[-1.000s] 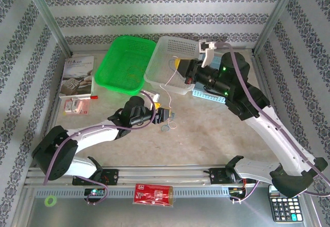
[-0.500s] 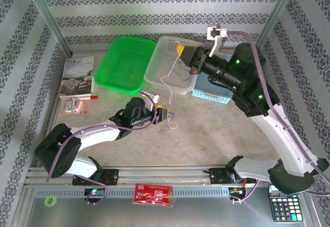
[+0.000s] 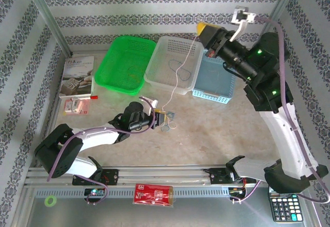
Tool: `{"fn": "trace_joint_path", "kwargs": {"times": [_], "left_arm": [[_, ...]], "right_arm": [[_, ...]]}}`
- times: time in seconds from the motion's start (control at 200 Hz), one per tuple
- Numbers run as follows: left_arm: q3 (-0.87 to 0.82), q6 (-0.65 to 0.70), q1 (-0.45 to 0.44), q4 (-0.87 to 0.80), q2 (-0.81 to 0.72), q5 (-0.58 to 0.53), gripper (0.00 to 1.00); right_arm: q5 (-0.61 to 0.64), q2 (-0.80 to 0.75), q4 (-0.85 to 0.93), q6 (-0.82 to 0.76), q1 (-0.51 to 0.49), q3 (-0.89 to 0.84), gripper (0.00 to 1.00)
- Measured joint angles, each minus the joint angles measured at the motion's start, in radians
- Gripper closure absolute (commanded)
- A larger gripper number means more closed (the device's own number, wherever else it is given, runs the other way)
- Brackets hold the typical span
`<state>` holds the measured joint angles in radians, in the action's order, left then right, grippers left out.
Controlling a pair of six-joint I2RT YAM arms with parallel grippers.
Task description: Untangle the cables
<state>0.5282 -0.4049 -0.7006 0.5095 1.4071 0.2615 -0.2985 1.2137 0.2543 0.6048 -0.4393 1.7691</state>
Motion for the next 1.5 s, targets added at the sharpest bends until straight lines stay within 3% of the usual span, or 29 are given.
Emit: {"fn": "trace_joint_path", "kwargs": {"times": [0.35,1.009,1.499], "left_arm": [[-0.029,-0.019,0.000,0.001,-0.023,-0.001,0.60],[-0.029,-0.038,0.000,-0.024,-0.168,-0.021,0.41],[-0.008,-0.040,0.000,-0.103,-0.241,-0.050,0.38]], "right_arm": [[0.050,-0.001,-0.083,0.037,0.165,0.016,1.00],[0.289,0.143,-0.211,-0.146,0.222,-0.075,1.00],[0.415,0.286,-0.253,-0.224,0.329,-0.029,1.00]]}}
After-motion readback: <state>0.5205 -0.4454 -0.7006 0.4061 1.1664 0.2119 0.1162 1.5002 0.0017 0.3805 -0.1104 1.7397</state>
